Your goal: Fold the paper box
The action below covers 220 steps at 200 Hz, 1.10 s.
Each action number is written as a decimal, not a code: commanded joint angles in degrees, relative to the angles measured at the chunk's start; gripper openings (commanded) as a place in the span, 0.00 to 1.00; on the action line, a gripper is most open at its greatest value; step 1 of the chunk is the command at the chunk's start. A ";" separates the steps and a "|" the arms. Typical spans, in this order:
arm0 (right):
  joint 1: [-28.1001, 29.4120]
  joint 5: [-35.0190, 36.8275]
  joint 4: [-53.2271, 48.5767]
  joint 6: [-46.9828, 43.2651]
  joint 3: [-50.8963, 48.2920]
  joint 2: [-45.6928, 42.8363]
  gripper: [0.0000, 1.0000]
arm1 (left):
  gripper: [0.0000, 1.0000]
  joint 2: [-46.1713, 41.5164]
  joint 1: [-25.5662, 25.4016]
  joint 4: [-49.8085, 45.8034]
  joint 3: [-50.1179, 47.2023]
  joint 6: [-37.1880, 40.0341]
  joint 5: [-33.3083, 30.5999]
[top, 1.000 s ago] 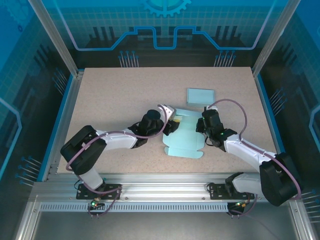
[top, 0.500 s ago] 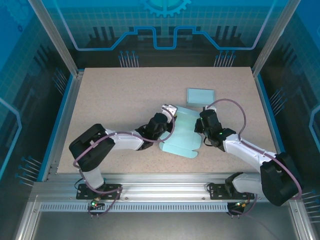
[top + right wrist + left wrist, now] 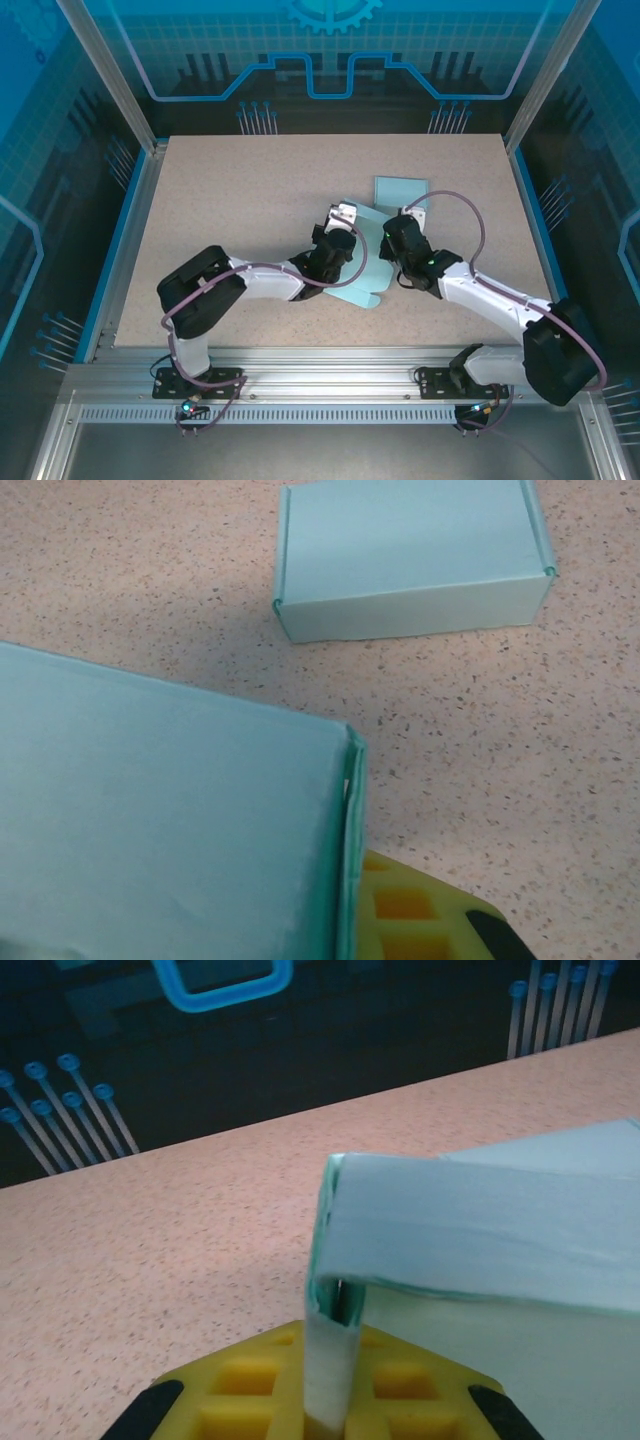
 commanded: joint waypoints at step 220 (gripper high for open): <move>6.43 -2.29 -5.66 3.28 9.99 7.98 0.00 | 0.41 -13.90 5.26 -12.02 -14.80 -19.29 13.94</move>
